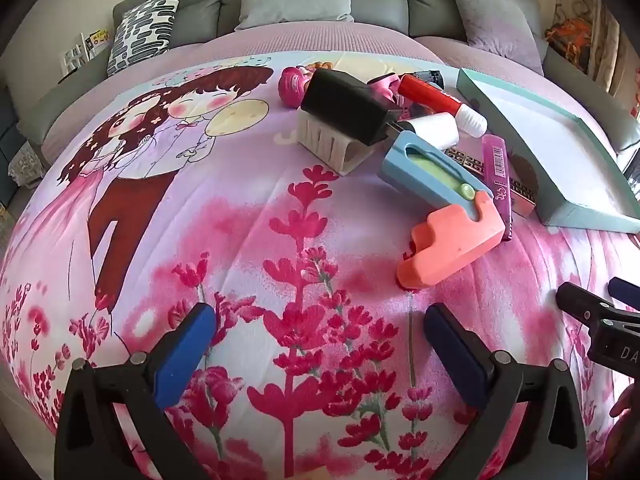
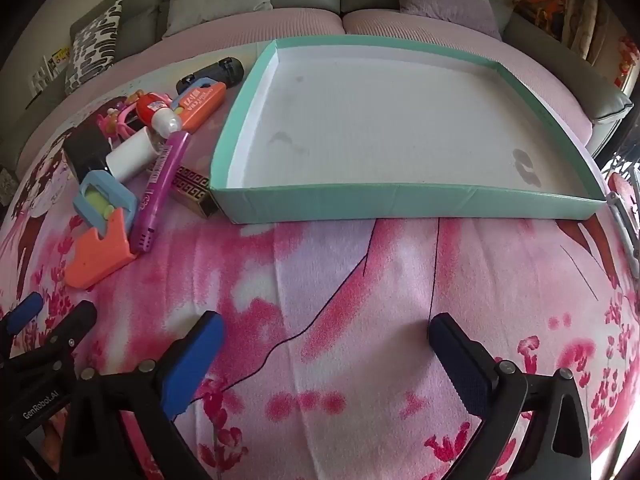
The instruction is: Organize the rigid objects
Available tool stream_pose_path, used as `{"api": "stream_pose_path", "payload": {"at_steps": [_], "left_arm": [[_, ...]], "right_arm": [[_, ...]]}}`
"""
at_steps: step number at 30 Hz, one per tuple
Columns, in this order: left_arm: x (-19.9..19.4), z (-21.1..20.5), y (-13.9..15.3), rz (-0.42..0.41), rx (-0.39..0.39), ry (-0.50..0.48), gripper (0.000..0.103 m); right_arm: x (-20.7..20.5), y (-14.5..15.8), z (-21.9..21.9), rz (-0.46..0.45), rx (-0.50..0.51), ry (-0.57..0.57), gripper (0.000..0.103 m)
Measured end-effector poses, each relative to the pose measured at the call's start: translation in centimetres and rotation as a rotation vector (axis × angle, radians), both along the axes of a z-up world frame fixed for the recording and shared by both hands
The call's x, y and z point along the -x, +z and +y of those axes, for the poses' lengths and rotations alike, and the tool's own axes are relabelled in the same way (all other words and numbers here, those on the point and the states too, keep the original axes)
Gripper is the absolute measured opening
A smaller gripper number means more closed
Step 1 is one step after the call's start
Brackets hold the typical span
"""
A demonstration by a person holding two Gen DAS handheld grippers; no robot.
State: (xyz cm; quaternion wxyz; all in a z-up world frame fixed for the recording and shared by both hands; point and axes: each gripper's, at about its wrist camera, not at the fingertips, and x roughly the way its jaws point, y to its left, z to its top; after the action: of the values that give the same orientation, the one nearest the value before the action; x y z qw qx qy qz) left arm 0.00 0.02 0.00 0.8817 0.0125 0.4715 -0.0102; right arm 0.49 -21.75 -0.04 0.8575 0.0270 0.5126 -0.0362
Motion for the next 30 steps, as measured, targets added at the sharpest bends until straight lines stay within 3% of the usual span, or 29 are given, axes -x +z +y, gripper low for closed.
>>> {"api": "stream_pose_path", "payload": {"at_steps": [30], "left_arm": [[-0.9, -0.1, -0.6, -0.022, 0.008, -0.005, 0.103]], "right_arm": [[0.0, -0.1, -0.2, 0.001, -0.002, -0.002, 0.103]]}}
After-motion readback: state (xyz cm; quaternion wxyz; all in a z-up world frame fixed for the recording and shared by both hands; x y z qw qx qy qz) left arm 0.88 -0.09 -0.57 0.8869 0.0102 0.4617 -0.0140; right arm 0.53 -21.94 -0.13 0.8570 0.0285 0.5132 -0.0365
